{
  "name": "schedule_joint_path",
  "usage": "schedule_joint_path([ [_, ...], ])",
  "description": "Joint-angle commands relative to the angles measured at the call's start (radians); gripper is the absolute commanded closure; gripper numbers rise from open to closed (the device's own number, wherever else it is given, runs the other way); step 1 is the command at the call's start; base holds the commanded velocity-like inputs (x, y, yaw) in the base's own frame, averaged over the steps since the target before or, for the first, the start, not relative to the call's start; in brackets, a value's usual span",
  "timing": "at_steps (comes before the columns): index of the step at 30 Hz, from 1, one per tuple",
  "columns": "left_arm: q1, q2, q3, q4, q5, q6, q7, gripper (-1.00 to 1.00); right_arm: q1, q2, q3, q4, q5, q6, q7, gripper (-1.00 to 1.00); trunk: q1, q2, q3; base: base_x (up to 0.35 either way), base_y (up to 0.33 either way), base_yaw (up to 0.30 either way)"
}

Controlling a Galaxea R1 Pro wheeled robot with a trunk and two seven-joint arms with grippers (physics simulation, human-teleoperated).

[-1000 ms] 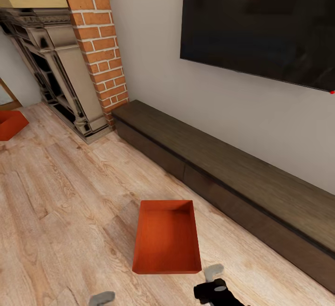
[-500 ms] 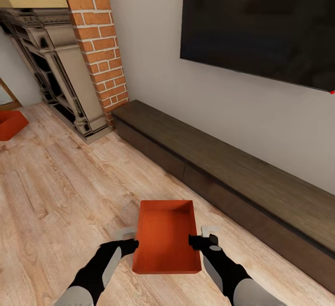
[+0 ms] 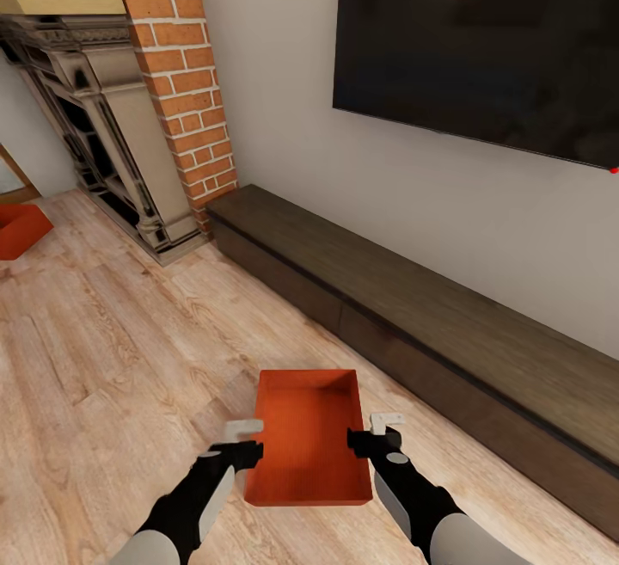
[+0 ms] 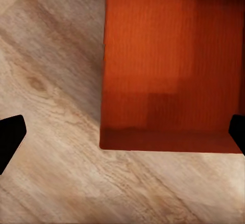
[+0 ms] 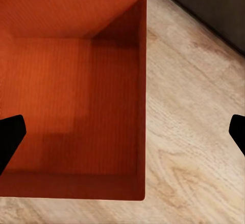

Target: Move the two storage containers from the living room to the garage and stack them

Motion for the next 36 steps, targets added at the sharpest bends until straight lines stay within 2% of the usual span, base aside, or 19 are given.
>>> schedule_joint_path([
  [1,0.0,0.001,-0.022,0.0,0.011,0.001,0.009,-1.0,-0.001,-0.001,0.008,-0.001,-0.01,0.003,-0.008,-1.0,0.0,0.0,-0.001,0.0,0.0,0.0],
  [4,0.0,0.0,-0.043,0.001,0.014,-0.004,0.01,-1.0,-0.001,-0.002,0.006,0.007,-0.011,0.001,-0.008,-1.0,0.0,0.0,-0.001,0.0,0.0,0.0],
  [10,0.0,0.0,-0.04,0.004,0.022,-0.007,0.012,-1.0,-0.001,-0.008,0.005,0.114,-0.007,-0.041,-0.008,-1.0,0.0,0.0,-0.001,0.0,0.0,0.0],
  [17,0.0,-0.004,-0.04,-0.002,0.019,-0.008,0.02,-1.0,-0.001,-0.009,0.002,0.14,-0.008,-0.078,-0.004,-1.0,0.0,0.0,-0.001,0.0,0.0,0.0],
  [24,0.0,-0.012,-0.038,-0.008,0.022,-0.007,0.061,-1.0,-0.001,-0.005,0.009,0.142,-0.006,-0.081,-0.004,-1.0,0.0,0.0,-0.001,0.0,0.0,0.0],
  [30,0.0,-0.013,-0.038,-0.012,0.024,-0.007,0.13,-1.0,0.0,-0.002,0.01,0.142,-0.004,-0.082,-0.005,-1.0,0.0,0.0,-0.001,0.0,0.0,0.0],
  [36,0.0,-0.013,-0.04,-0.01,0.026,-0.007,0.153,-1.0,-0.001,0.0,0.01,0.142,-0.003,-0.08,-0.005,-1.0,0.0,0.0,-0.001,0.0,0.0,0.0],
])
